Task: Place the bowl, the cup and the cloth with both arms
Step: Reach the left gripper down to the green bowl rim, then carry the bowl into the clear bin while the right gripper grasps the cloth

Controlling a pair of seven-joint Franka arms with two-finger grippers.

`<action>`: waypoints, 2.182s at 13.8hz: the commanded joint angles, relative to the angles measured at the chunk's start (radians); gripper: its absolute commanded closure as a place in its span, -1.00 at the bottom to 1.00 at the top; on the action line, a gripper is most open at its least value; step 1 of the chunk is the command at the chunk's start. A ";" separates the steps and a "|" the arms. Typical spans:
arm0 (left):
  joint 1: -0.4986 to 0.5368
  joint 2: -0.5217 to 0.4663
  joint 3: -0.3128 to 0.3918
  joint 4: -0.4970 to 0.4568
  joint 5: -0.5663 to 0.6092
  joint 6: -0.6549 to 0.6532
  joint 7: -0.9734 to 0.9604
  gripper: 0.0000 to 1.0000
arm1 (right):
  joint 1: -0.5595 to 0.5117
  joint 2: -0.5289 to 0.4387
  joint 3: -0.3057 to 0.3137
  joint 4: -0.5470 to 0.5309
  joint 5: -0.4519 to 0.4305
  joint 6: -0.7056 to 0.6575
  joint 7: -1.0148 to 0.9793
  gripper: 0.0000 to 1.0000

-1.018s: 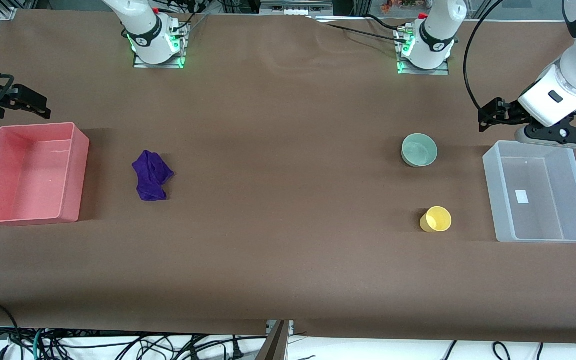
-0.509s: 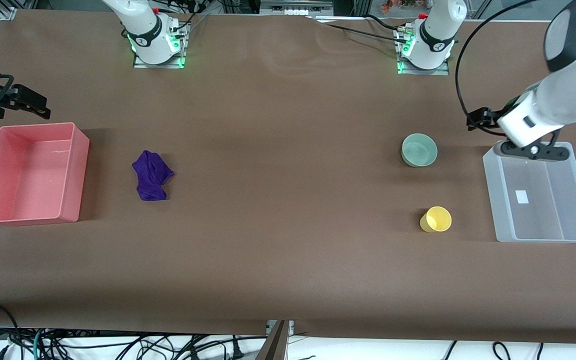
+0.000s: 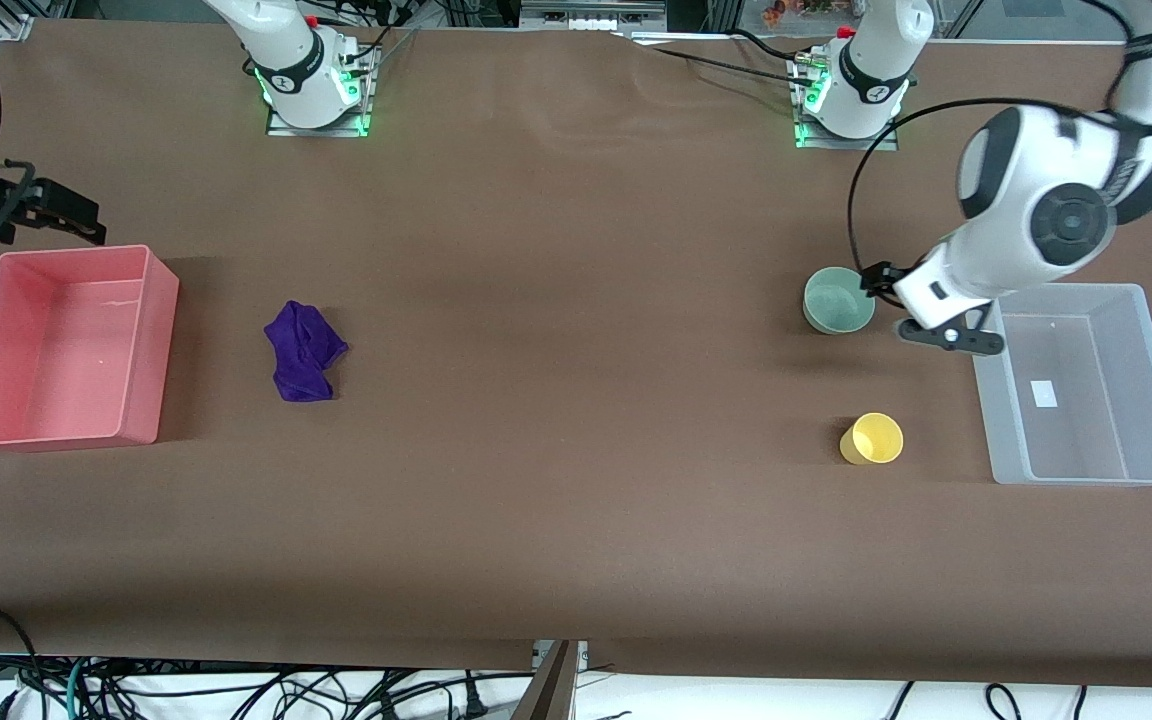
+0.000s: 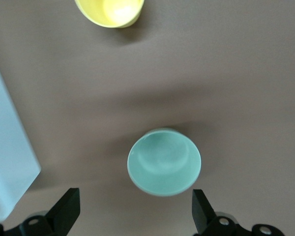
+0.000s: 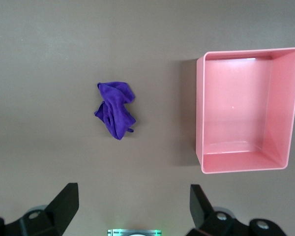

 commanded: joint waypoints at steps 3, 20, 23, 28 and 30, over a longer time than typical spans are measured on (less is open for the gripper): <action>0.040 0.069 -0.004 -0.161 -0.010 0.274 0.253 -1.00 | 0.003 0.127 0.004 0.020 0.003 0.033 -0.004 -1.00; 0.084 0.114 -0.004 -0.112 -0.010 0.273 0.619 1.00 | 0.048 0.242 0.040 -0.704 0.095 0.924 -0.004 -1.00; 0.096 0.105 -0.001 0.174 -0.010 -0.152 0.631 1.00 | 0.049 0.282 0.040 -0.741 0.091 1.009 -0.013 -0.87; 0.213 0.198 0.025 0.477 0.177 -0.365 0.771 1.00 | 0.048 0.273 0.038 -0.686 0.091 0.916 -0.019 1.00; 0.297 0.244 0.025 0.517 0.234 -0.341 0.836 1.00 | 0.040 0.247 0.032 -0.565 0.091 0.716 -0.019 1.00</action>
